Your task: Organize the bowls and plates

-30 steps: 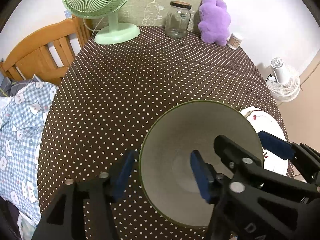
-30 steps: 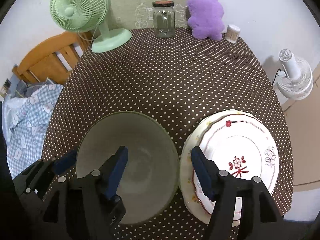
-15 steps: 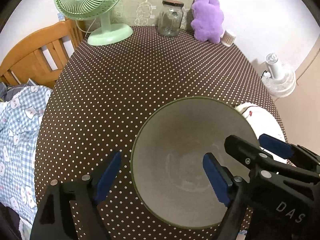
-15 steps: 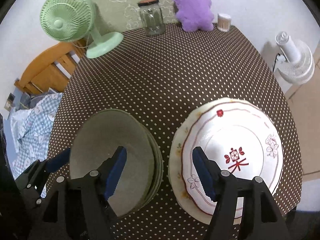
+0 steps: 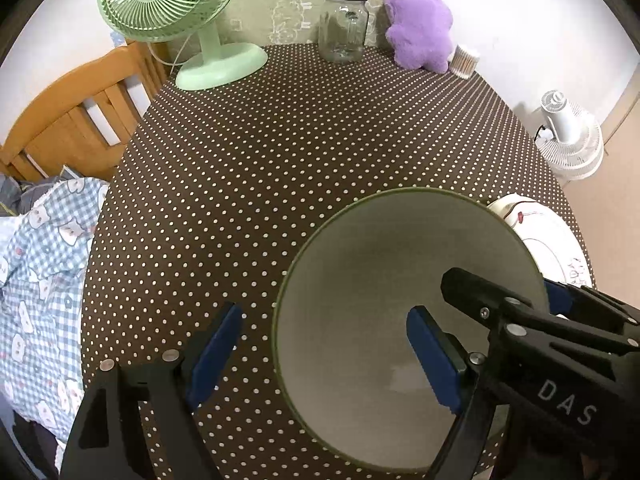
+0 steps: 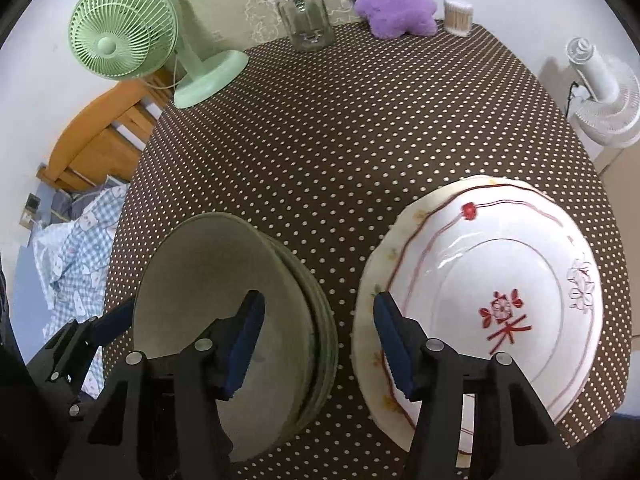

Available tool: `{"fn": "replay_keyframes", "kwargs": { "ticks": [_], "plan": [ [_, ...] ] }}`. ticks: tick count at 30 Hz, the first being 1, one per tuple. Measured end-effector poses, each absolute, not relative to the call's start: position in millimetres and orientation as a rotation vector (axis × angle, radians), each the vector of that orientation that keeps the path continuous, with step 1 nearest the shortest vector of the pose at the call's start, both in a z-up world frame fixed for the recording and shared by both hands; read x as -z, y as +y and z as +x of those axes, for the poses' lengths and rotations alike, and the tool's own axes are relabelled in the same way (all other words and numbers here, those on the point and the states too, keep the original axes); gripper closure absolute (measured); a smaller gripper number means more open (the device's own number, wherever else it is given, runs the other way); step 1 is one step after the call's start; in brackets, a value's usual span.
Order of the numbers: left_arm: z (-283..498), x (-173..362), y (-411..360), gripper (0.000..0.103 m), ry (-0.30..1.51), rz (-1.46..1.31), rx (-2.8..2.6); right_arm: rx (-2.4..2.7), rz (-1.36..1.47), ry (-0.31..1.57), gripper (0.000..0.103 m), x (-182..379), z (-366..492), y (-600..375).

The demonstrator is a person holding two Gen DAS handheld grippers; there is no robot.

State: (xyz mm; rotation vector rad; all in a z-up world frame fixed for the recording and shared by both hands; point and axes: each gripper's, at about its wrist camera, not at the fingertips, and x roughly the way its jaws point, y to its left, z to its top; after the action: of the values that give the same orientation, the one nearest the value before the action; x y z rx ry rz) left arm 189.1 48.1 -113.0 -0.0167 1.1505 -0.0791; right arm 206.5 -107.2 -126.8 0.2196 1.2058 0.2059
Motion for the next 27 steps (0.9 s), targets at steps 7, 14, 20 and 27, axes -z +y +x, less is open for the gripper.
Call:
{"fn": "replay_keyframes", "kwargs": {
  "ticks": [7,14,20,27],
  "plan": [
    [193.9,125.8,53.9,0.018,1.183,-0.056,0.110,-0.228,0.254,1.252,0.057,139.4,212.1,-104.8],
    [196.9,128.8,57.2,0.029,1.189,-0.063,0.139,-0.253,0.313,1.304,0.063,150.8,213.9,-103.8],
    [202.2,131.8,57.1,0.045,1.196,-0.095,0.170,-0.266,0.319,1.307,0.063,151.6,217.8,-100.8],
    [203.7,127.9,50.0,0.057,1.195,-0.088,0.197,-0.264,0.306,1.307,0.065,151.0,219.9,-95.9]
  ]
}}
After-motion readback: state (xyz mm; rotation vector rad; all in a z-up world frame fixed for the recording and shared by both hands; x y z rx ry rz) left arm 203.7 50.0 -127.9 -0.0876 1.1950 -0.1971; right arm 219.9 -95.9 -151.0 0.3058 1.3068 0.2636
